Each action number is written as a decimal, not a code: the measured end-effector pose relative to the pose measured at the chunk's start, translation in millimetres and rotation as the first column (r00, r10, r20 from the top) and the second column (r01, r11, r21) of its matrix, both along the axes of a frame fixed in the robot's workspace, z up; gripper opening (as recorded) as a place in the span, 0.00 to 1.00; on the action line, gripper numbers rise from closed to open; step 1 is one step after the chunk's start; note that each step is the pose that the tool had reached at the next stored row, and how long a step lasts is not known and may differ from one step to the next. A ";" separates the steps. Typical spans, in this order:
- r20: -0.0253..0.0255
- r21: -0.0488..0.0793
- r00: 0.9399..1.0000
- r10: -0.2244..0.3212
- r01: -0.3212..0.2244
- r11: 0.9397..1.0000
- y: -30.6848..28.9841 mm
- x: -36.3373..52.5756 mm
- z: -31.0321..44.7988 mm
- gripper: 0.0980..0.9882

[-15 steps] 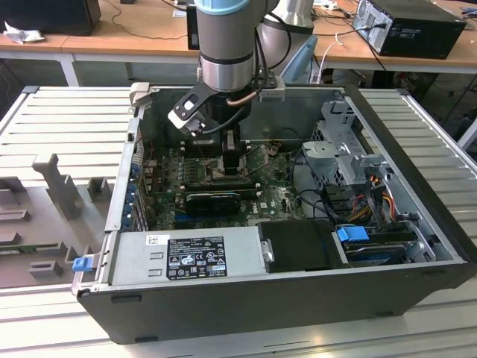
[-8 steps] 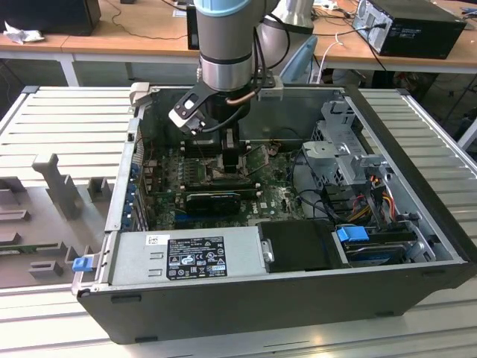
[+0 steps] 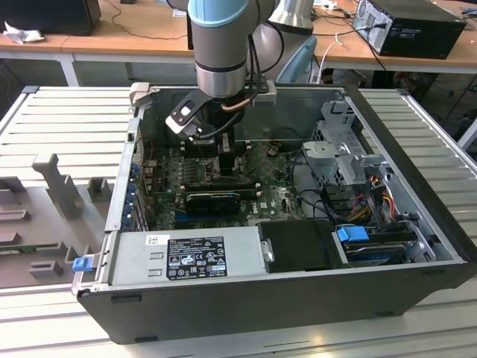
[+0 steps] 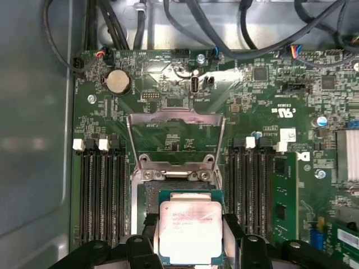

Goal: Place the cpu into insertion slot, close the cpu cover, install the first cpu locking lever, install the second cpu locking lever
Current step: 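Place the cpu into insertion slot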

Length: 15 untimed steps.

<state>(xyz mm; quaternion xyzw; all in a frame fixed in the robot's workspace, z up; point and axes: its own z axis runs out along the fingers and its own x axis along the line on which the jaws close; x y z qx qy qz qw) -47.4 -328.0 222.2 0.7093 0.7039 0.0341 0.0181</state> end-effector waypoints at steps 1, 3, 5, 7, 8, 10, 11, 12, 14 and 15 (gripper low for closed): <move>0.000 0.000 1.000 -0.001 0.001 1.000 0.8 -0.2 -1.2 0.49; 0.000 0.000 1.000 -0.002 0.002 1.000 1.1 -0.3 -2.8 0.49; 0.000 0.000 1.000 -0.002 0.002 1.000 1.0 -0.4 -3.2 0.49; 0.000 0.000 1.000 -0.002 0.002 1.000 1.1 -0.4 -3.8 0.49; 0.000 0.000 1.000 -0.002 0.002 1.000 1.1 -0.3 -3.9 0.49; 0.000 0.000 1.000 -0.002 0.002 1.000 1.1 -0.4 -4.2 0.49; 0.000 0.000 1.000 -0.002 0.002 1.000 1.1 -0.3 -4.4 0.49; 0.000 0.000 1.000 -0.002 0.002 1.000 1.1 -0.5 -5.8 0.49; 0.000 0.000 1.000 -0.002 0.002 1.000 2.1 -2.9 -11.5 0.49; 0.000 0.000 1.000 -0.002 0.002 1.000 3.7 -3.0 -13.4 0.49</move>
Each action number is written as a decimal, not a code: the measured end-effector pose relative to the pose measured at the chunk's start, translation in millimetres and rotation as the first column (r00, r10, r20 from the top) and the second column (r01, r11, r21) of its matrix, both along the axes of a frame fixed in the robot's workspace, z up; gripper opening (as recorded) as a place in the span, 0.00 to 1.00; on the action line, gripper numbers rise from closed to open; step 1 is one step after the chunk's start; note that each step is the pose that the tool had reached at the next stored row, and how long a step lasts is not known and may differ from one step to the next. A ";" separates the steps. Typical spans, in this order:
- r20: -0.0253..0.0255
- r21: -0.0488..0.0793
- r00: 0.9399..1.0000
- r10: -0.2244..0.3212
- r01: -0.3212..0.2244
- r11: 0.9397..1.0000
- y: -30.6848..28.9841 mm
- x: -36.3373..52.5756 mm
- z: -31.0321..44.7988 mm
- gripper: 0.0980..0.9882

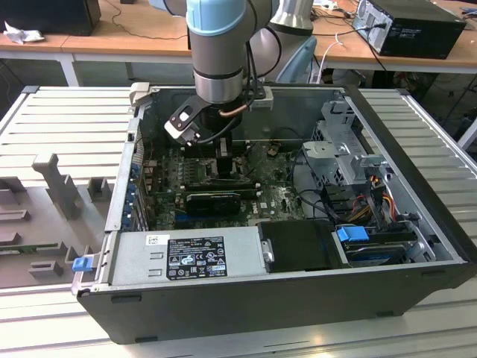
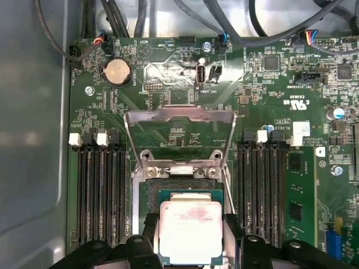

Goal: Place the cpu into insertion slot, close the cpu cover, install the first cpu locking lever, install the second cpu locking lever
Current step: 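Place the cpu into insertion slot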

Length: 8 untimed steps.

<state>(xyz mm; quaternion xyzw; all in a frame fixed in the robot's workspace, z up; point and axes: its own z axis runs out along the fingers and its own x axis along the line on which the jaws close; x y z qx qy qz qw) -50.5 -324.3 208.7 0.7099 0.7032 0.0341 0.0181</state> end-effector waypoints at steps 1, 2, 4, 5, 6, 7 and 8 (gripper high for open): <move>0.000 0.000 1.000 0.000 0.000 1.000 1.5 0.0 -1.2 0.49; 0.000 0.000 1.000 0.000 0.000 1.000 2.1 0.0 -2.1 0.49; 0.000 0.000 1.000 -0.003 0.003 1.000 2.1 0.3 -3.7 0.49; 0.000 0.000 1.000 -0.003 0.003 1.000 2.1 1.4 -4.0 0.49; 0.000 0.000 1.000 -0.003 0.003 1.000 2.1 3.0 -5.2 0.49; 0.000 0.000 1.000 -0.003 0.003 1.000 2.1 3.0 -6.9 0.49; 0.000 0.000 1.000 -0.003 0.003 1.000 2.1 3.0 -7.9 0.49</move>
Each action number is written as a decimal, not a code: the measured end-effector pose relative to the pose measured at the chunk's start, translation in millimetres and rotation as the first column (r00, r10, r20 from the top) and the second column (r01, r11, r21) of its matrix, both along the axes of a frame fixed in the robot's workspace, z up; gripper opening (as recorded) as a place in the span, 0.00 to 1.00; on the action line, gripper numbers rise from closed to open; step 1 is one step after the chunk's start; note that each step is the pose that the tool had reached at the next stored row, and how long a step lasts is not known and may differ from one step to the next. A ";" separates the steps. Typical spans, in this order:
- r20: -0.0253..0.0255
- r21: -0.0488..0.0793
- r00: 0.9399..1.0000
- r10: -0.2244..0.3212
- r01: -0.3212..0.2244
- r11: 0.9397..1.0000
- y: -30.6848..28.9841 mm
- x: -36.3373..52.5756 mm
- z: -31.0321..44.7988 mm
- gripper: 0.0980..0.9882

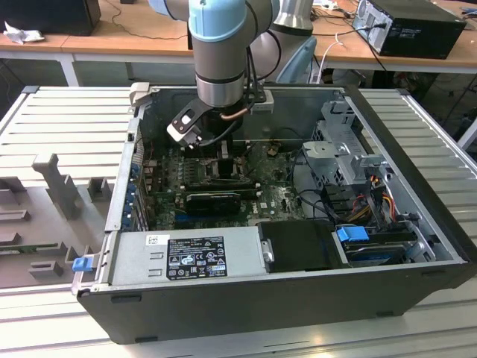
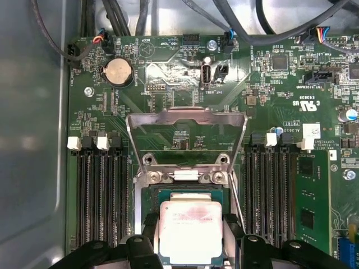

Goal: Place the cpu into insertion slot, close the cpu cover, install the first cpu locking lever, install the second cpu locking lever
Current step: 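Place the cpu into insertion slot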

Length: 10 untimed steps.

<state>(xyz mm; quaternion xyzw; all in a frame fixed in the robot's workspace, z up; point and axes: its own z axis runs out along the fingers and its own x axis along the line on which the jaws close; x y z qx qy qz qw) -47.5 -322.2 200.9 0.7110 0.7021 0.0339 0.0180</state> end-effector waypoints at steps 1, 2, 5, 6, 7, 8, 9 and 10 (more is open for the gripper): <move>0.000 0.000 1.000 0.000 0.000 1.000 0.0 0.0 -0.9 0.49; 0.000 0.000 1.000 0.000 0.000 1.000 -0.1 -0.1 -1.5 0.49; 0.000 0.000 1.000 0.001 -0.001 1.000 0.0 -0.2 -1.7 0.49; 0.000 0.000 1.000 0.001 -0.001 1.000 0.0 -0.2 -1.7 0.49; 0.000 0.000 1.000 0.001 -0.001 1.000 0.0 -0.2 -1.7 0.49; 0.000 0.000 1.000 0.001 -0.001 1.000 0.0 -0.2 -1.8 0.49; 0.000 0.000 1.000 0.001 -0.001 1.000 0.0 -0.3 -1.8 0.57; 0.000 0.000 1.000 0.001 -0.001 1.000 0.1 -0.2 -1.8 0.57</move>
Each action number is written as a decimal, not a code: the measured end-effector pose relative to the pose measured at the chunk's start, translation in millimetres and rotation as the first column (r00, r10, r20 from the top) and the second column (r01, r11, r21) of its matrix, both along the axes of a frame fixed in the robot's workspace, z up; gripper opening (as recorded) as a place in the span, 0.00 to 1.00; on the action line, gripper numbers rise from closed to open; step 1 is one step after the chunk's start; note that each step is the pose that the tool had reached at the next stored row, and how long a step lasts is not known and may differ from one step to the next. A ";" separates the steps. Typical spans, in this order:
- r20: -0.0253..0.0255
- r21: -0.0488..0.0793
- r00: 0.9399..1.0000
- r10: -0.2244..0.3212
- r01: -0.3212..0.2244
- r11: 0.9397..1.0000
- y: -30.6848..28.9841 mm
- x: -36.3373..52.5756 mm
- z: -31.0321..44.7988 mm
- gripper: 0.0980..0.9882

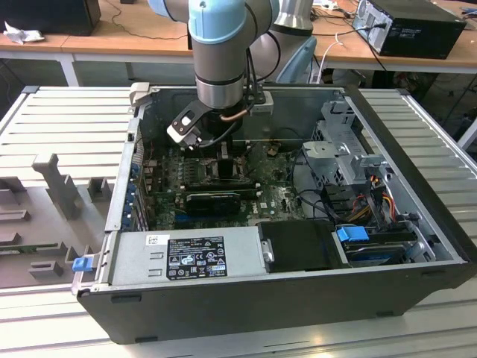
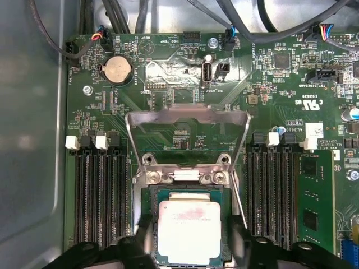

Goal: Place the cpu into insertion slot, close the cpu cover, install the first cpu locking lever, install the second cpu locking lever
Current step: 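Place the cpu into insertion slot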

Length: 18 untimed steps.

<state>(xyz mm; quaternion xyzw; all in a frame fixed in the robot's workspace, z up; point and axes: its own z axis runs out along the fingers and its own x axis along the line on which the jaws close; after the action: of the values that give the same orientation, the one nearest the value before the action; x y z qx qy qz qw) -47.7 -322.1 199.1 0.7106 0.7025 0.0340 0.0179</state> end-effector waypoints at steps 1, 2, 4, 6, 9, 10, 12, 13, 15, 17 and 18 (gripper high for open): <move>0.000 0.000 1.000 0.000 0.000 1.000 0.3 0.2 0.0 0.57; 0.000 0.000 1.000 0.000 0.000 1.000 0.5 0.4 0.0 0.64; 0.000 0.000 1.000 0.000 0.000 1.000 1.0 1.1 -0.1 0.64; 0.000 0.000 1.000 0.000 0.000 1.000 1.8 2.1 -0.2 0.64; 0.000 0.000 1.000 0.000 0.000 1.000 4.4 2.7 -0.4 0.64; 0.000 0.000 1.000 0.000 0.000 1.000 6.1 3.2 -0.6 0.64; 0.000 0.000 1.000 0.000 0.000 1.000 7.8 3.6 -0.9 0.64; 0.000 0.000 1.000 0.000 0.000 1.000 8.5 3.8 -1.0 0.64; 0.000 0.000 1.000 0.000 0.000 1.000 8.7 3.8 -1.1 0.64; 0.000 0.000 1.000 0.001 -0.001 1.000 8.6 3.8 -0.7 0.64; 0.000 0.000 1.000 0.000 0.000 1.000 8.6 3.8 0.0 0.64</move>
<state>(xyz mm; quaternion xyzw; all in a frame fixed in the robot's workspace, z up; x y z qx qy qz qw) -44.0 -313.6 199.1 0.7105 0.7027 0.0339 0.0179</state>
